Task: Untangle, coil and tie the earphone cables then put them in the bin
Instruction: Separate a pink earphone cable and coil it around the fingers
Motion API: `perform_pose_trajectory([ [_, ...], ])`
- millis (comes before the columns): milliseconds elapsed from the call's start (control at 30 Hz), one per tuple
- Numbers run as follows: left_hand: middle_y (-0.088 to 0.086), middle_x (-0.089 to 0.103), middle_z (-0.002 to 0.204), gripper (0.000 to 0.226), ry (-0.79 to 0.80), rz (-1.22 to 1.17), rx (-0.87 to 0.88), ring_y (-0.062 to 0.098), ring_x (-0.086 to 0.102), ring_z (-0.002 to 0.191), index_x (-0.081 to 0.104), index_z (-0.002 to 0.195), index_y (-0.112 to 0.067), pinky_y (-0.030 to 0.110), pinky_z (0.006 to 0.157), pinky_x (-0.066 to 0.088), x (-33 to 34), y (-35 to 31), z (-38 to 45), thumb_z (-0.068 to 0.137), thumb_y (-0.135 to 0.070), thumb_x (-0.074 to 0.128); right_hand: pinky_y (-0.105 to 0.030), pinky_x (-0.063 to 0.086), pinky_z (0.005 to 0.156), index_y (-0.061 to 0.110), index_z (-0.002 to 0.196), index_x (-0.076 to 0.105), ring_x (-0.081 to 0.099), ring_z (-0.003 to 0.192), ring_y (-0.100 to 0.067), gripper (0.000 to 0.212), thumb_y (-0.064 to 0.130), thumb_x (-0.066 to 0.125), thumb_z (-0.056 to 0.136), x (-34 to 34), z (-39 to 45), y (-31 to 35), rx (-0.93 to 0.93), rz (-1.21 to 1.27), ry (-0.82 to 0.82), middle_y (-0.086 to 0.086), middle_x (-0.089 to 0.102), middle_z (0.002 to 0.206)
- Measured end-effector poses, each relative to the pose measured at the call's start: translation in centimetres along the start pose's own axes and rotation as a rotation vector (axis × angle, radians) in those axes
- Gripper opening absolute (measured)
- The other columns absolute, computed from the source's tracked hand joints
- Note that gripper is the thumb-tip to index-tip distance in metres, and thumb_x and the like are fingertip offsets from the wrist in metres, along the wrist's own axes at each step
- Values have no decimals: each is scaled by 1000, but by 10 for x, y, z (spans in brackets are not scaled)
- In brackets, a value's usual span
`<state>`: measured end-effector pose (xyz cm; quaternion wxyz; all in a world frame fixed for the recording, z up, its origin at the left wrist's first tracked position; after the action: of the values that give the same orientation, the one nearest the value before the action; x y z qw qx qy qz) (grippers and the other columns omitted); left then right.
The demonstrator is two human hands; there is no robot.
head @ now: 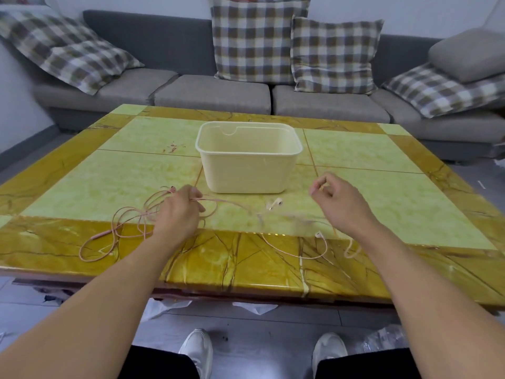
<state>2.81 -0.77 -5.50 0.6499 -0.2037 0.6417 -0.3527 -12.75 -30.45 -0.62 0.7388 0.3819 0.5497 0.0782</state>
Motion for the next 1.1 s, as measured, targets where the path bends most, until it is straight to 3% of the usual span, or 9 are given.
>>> perform_pose_trajectory([
  [67, -10, 73, 91, 33, -96, -37, -58, 24, 60, 98, 60, 114, -20, 40, 82, 47, -12, 10, 3, 96, -9, 36, -36, 50, 81, 43, 86, 63, 62, 97, -8, 22, 64, 58, 89, 7, 1, -11, 4, -236, 86, 22, 69, 105],
  [167, -14, 72, 83, 40, -146, -115, -124, 25, 63, 98, 60, 113, -23, 43, 84, 53, -23, 22, 4, 87, -8, 34, -29, 36, 61, 43, 82, 72, 55, 74, -3, 24, 67, 69, 81, 13, 1, -20, 24, -280, 210, 31, 57, 54],
  [267, -11, 74, 89, 29, -183, -168, -132, 28, 66, 99, 59, 111, -22, 48, 86, 55, -28, 28, 6, 92, -11, 39, -25, 29, 51, 41, 77, 75, 50, 49, -1, 12, 51, 79, 82, 22, -2, -24, 16, -274, 277, 23, 52, 43],
  [400, -3, 71, 112, 36, -156, -32, -75, 27, 65, 105, 59, 120, -24, 50, 94, 52, -26, 31, 10, 89, -7, 57, -30, 48, 69, 36, 71, 71, 65, 85, -13, 17, 45, 83, 78, 27, 2, -23, 7, -287, 188, 8, 71, 85],
  [500, -4, 67, 124, 65, -60, 172, 41, 25, 60, 117, 56, 133, -27, 52, 112, 38, -22, 15, 11, 74, -4, 66, -40, 44, 98, 32, 76, 68, 48, 133, -21, 26, 51, 85, 73, 27, 3, -6, -47, -457, 92, -2, 65, 129],
  [667, 1, 33, 161, 97, 380, 480, 367, 25, 8, 155, 30, 156, -33, 52, 123, -9, 15, -23, -13, 72, -16, 74, -41, 45, 103, 33, 115, 63, 50, 130, -22, 39, 36, 83, 81, 39, 3, 6, -67, -437, 205, 2, 58, 134],
  [767, -7, 45, 151, 69, 417, 238, 426, 15, 27, 148, 49, 144, -35, 36, 124, 16, 32, -46, -32, 81, -17, 72, -42, 49, 101, 37, 123, 62, 56, 120, -22, 47, 41, 81, 80, 56, 0, -11, 11, -470, 327, 3, 61, 132],
  [867, -21, 67, 115, 30, 413, 73, 399, -1, 58, 110, 67, 115, -35, 35, 104, 48, 55, -63, -41, 87, -26, 71, -37, 54, 86, 34, 94, 69, 64, 100, -17, 13, 42, 76, 86, 56, 0, -17, 14, -431, 269, 8, 70, 107],
  [1100, -11, 68, 93, 29, 481, -65, 319, 7, 62, 87, 70, 111, -25, 24, 74, 48, 90, -80, -49, 88, -43, 73, -23, 55, 70, 23, 87, 75, 69, 72, -13, 8, 28, 72, 93, 48, -13, 9, -85, 265, 253, 4, 75, 77],
])
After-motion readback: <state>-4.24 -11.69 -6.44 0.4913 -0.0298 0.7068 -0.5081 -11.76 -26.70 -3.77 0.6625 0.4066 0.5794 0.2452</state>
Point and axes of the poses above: each hand's wrist, its own z-axis towards the middle knuckle, its own x-axis out of the palm, y = z × x, the point moved 7 cm from there along z, towards the middle knuckle
